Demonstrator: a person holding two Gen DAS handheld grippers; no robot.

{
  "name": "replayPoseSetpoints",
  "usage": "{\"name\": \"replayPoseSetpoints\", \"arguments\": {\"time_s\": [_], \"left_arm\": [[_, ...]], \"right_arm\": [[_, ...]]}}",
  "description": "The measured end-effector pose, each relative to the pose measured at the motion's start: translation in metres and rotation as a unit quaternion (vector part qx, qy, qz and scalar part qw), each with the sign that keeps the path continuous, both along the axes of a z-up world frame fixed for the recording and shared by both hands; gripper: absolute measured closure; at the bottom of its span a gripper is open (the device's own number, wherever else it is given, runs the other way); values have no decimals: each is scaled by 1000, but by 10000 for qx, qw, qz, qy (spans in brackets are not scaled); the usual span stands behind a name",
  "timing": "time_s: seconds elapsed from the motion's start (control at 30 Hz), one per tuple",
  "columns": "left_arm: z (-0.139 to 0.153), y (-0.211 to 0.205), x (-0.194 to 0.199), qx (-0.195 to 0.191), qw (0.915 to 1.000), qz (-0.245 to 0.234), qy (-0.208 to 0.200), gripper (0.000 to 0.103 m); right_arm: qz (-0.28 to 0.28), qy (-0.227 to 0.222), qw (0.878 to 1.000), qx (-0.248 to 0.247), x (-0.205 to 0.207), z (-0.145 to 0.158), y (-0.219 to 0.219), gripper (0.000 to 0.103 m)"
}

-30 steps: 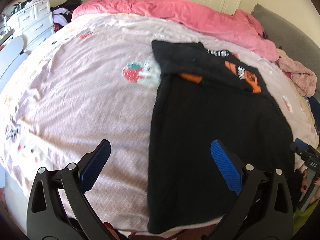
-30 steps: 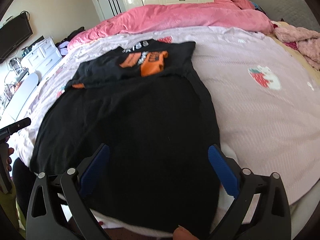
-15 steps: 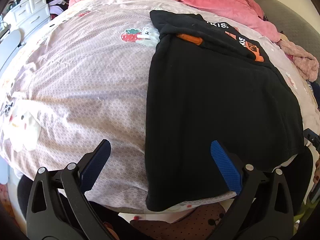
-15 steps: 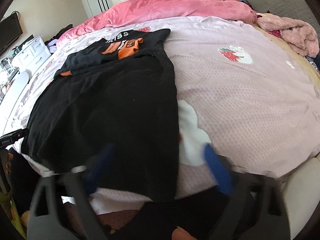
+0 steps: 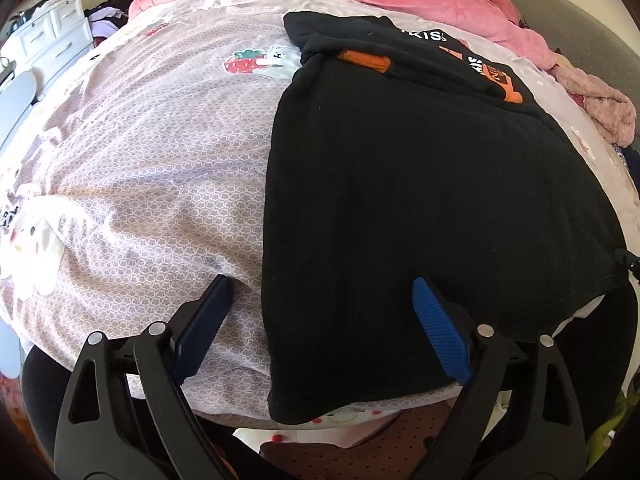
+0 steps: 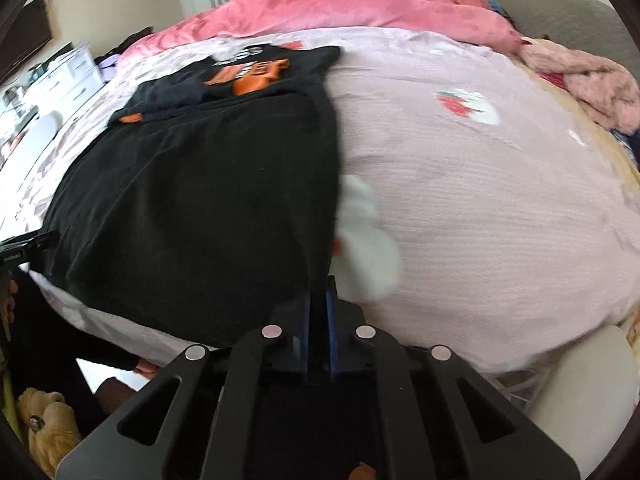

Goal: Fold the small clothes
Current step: 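Grasp the shirt hem with the right gripper while the left gripper grasps it too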

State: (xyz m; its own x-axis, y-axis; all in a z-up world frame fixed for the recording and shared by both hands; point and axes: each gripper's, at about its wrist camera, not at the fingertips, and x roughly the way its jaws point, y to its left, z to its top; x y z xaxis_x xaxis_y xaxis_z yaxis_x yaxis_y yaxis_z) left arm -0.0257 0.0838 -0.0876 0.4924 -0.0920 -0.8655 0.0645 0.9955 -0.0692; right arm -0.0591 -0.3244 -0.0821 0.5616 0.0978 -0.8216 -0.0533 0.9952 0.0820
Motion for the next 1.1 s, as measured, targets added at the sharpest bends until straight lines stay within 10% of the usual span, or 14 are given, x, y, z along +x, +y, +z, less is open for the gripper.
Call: {"name": "replayPoseSetpoints", "arguments": {"time_s": [0.47,0.87,1.1], "left_arm": [[4,13,-10,-318,9994,1,115,21],[1,27,-35,-830,9959,-54,359,72],[-6,21,-28,-790,9961,-45,393,71]], "right_arm": [[6,198,9989,420,-1,-10,-9,80],[101,146,9984,537,6,-9,3,70],[81,151,9978,639,5,-11,0,69]]}}
